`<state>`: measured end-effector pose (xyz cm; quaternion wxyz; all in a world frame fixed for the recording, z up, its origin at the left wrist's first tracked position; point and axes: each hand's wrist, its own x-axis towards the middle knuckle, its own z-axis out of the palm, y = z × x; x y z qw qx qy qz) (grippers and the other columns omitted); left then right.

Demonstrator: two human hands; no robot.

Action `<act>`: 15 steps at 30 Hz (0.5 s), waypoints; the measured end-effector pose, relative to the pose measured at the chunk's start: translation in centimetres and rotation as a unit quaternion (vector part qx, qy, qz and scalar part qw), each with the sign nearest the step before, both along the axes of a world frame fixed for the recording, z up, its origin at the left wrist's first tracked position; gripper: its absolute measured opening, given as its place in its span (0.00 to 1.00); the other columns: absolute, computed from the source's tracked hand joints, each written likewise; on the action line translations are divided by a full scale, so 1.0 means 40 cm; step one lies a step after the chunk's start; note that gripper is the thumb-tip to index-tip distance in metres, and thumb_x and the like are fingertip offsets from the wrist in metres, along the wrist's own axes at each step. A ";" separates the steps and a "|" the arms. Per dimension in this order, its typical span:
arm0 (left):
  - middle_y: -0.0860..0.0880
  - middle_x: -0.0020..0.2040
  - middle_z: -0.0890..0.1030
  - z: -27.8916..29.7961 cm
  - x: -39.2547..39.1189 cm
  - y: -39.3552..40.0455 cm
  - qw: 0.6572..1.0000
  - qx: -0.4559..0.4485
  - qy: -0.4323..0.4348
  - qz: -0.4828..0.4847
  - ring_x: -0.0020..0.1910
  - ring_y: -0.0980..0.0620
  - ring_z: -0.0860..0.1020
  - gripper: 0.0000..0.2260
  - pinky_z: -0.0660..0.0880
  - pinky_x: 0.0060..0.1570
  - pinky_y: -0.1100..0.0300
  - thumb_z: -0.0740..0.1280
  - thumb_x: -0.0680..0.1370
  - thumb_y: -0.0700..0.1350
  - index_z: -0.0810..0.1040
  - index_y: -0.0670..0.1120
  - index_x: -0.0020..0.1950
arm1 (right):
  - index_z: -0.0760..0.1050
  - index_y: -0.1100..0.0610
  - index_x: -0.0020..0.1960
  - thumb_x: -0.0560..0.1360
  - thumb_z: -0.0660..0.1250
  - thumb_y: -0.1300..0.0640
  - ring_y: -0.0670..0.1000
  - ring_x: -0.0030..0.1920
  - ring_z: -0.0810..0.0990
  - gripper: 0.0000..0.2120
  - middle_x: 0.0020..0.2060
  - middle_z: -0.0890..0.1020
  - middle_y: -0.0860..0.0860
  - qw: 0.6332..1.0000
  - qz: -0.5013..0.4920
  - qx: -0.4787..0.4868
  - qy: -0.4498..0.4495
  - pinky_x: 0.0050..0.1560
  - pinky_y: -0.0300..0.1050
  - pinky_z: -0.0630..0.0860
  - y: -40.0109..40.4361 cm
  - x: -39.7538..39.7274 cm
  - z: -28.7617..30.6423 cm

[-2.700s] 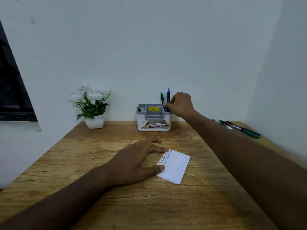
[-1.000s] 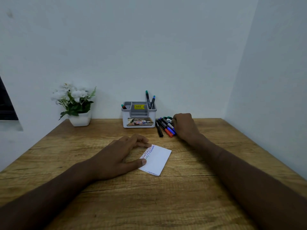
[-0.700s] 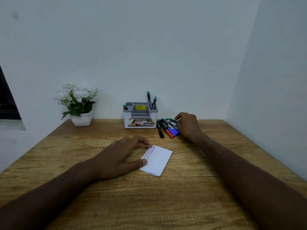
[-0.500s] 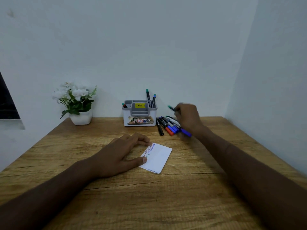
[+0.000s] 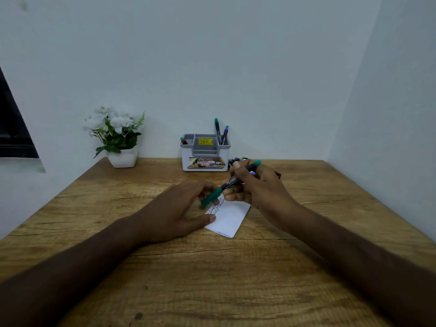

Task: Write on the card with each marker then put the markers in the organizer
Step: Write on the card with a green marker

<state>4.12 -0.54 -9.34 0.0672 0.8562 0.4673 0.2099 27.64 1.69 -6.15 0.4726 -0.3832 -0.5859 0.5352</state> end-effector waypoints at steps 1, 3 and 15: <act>0.62 0.68 0.76 0.001 0.000 -0.002 1.000 0.007 -0.001 0.000 0.63 0.66 0.74 0.25 0.75 0.63 0.62 0.68 0.81 0.64 0.68 0.61 0.76 | 0.81 0.61 0.56 0.82 0.70 0.52 0.54 0.41 0.89 0.12 0.41 0.89 0.57 1.000 0.009 0.000 -0.002 0.49 0.48 0.88 0.001 -0.001 -0.003; 0.62 0.63 0.78 0.004 0.001 -0.006 1.000 0.023 -0.007 -0.003 0.60 0.65 0.75 0.22 0.75 0.58 0.62 0.63 0.82 0.64 0.71 0.59 0.74 | 0.84 0.60 0.54 0.79 0.75 0.58 0.53 0.44 0.89 0.06 0.45 0.89 0.58 0.999 0.034 0.017 -0.018 0.51 0.46 0.87 -0.003 -0.003 -0.012; 0.61 0.49 0.78 -0.002 0.020 -0.014 0.999 0.025 -0.012 0.043 0.47 0.60 0.77 0.17 0.74 0.44 0.57 0.48 0.85 0.64 0.71 0.58 0.60 | 0.87 0.55 0.57 0.79 0.74 0.55 0.53 0.52 0.90 0.09 0.48 0.91 0.54 0.993 0.036 0.096 -0.053 0.62 0.55 0.84 -0.023 -0.019 -0.043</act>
